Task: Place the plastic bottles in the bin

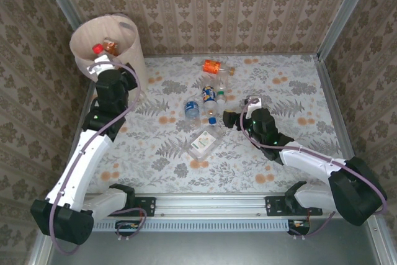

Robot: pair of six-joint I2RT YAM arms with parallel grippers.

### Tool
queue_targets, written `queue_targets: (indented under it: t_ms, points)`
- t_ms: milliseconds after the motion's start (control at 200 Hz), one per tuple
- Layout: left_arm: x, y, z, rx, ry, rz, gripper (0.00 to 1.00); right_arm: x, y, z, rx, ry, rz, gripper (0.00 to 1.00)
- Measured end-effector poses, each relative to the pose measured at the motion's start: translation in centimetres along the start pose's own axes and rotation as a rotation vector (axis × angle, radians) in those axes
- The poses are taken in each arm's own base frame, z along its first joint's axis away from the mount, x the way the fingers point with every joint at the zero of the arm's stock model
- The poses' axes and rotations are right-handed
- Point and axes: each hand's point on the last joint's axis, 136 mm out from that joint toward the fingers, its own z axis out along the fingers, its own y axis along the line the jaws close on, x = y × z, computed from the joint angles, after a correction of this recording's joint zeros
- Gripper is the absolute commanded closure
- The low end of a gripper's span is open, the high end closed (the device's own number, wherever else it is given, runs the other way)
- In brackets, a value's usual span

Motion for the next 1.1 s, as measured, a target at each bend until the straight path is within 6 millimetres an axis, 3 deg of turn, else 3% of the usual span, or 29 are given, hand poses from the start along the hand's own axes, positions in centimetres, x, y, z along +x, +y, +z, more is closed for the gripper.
queue_targets:
  t_ms: [200,465,635,765,880,1095]
  points:
    - [-4.8,-0.9,1.1,0.034,-0.119,-0.018,0.50,-0.1,0.2,0.3,-0.002,0.004,-0.014,0.00]
    - [-11.7,-4.2,3.8,0.094,-0.245,0.042,0.49,-0.9,0.5,0.4,-0.010,-0.012,-0.014,0.00]
    - [-15.3,-3.5,6.3,0.064,-0.306,0.071,0.49,-0.9,0.5,0.3,-0.011,-0.013,-0.014,0.00]
    - [-16.3,-2.5,8.6,0.020,-0.317,0.106,0.49,-1.3,0.6,0.0,-0.015,-0.026,-0.015,0.00]
    - [-16.0,-1.4,11.2,-0.006,-0.287,0.122,0.49,-1.6,0.6,-0.5,-0.020,-0.040,-0.015,0.00]
    - [-11.9,1.3,16.0,-0.065,-0.128,0.160,0.49,-2.0,0.5,-1.4,-0.025,-0.062,-0.011,0.00]
